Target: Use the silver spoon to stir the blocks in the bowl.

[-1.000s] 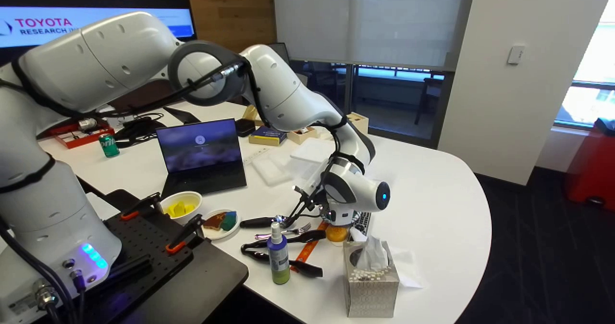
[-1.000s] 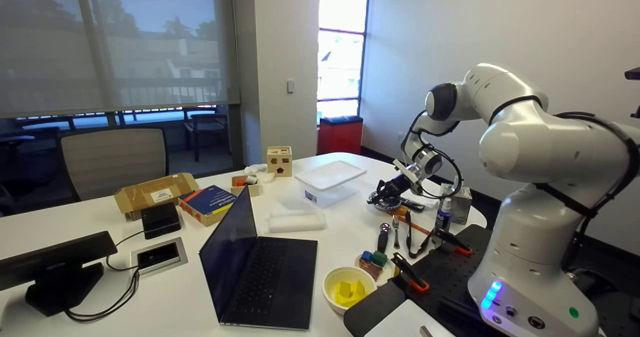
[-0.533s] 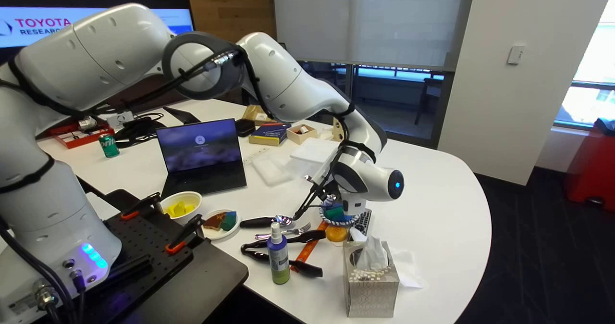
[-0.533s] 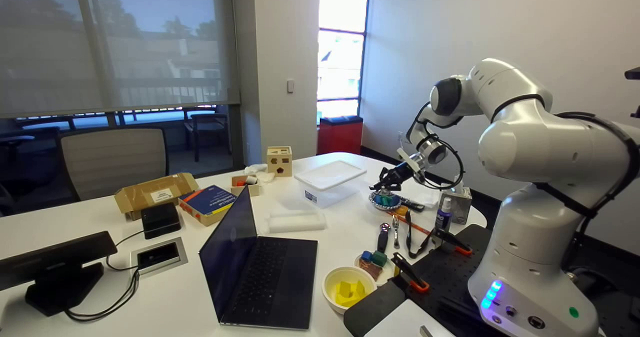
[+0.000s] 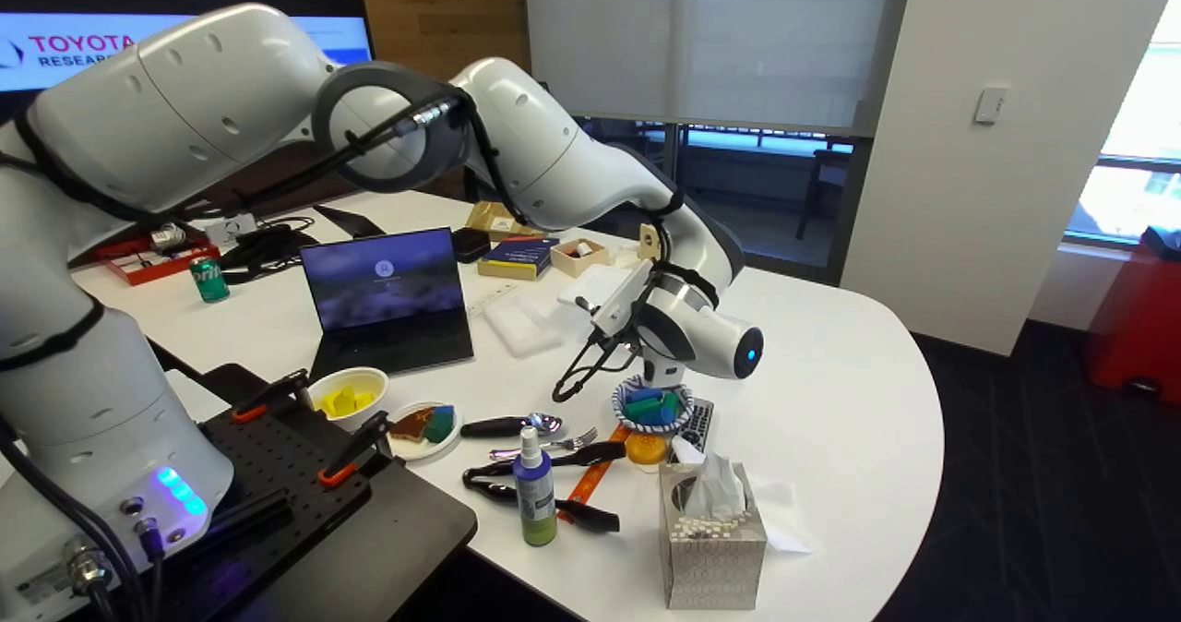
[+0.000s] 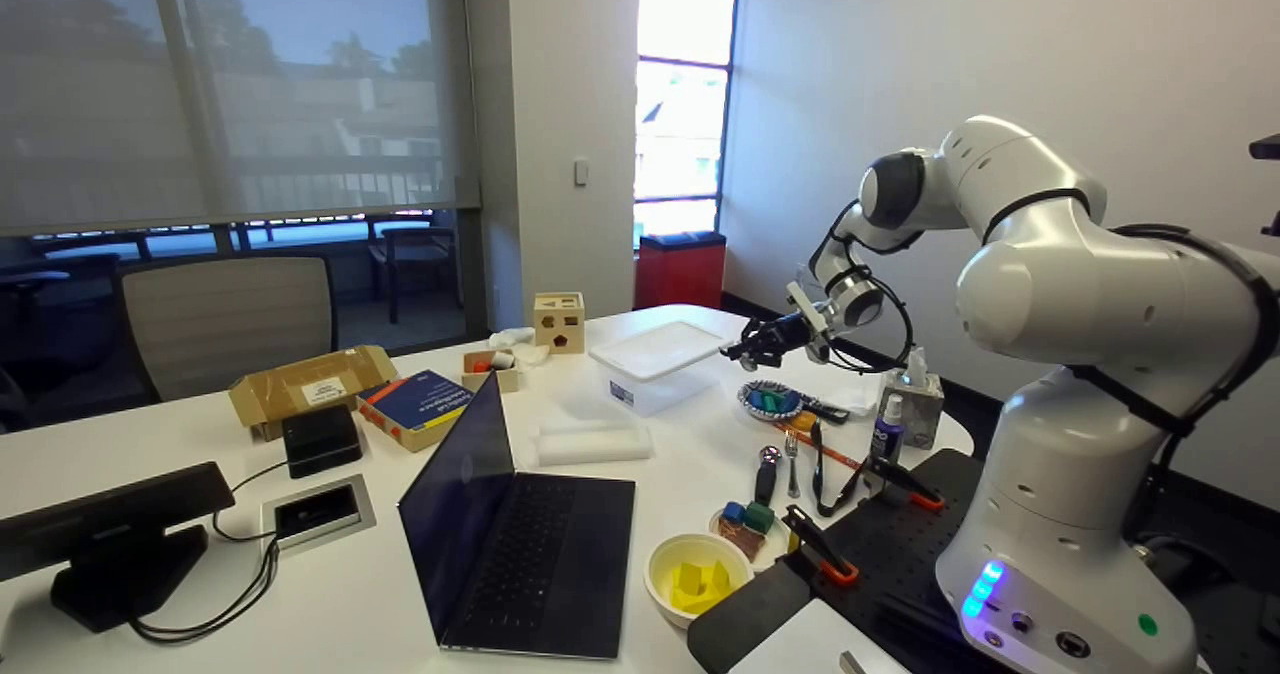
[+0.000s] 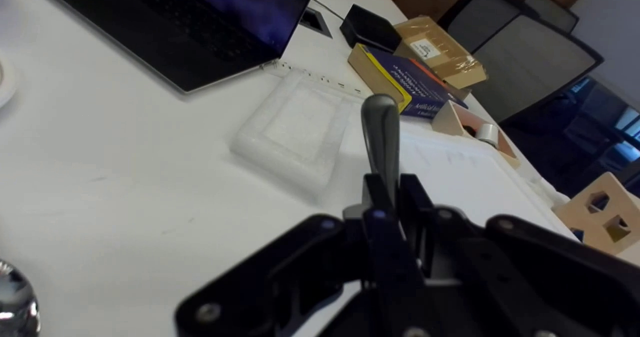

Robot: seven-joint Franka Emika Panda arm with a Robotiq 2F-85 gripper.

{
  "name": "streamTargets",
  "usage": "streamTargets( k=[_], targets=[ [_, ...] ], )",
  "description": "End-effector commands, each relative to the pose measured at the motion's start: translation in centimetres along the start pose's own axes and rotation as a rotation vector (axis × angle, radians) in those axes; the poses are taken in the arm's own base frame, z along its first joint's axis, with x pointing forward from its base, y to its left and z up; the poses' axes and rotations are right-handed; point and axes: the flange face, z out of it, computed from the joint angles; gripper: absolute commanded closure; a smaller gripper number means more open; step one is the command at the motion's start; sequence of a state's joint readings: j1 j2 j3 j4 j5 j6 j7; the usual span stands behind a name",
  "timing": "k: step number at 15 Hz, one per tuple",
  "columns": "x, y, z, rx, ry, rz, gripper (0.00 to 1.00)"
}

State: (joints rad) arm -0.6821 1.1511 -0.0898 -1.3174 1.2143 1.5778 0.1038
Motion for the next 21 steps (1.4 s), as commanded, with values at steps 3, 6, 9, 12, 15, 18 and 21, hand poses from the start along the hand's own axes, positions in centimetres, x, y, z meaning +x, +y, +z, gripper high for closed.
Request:
streamTargets(
  k=[3,6,9,12,15,18,21],
  targets=[
    [1.6,2.6,1.7,0.085,-0.129,0.104,0.97],
    [2.8,4.3,2.4,0.109,-0.152,0.153,0.97],
    [3.7,5.5,2.0,0.133,-0.139,0.178,0.97],
    [4.4,6.5,0.8,0.156,-0.121,0.208,0.97],
    [5.2,7.7,-0.3,0.168,-0.098,0.248,0.97],
    [5.7,8.2,-1.6,0.177,-0.061,0.265,0.97],
    [5.1,7.1,-3.2,0.178,0.001,0.237,0.97]
  ],
)
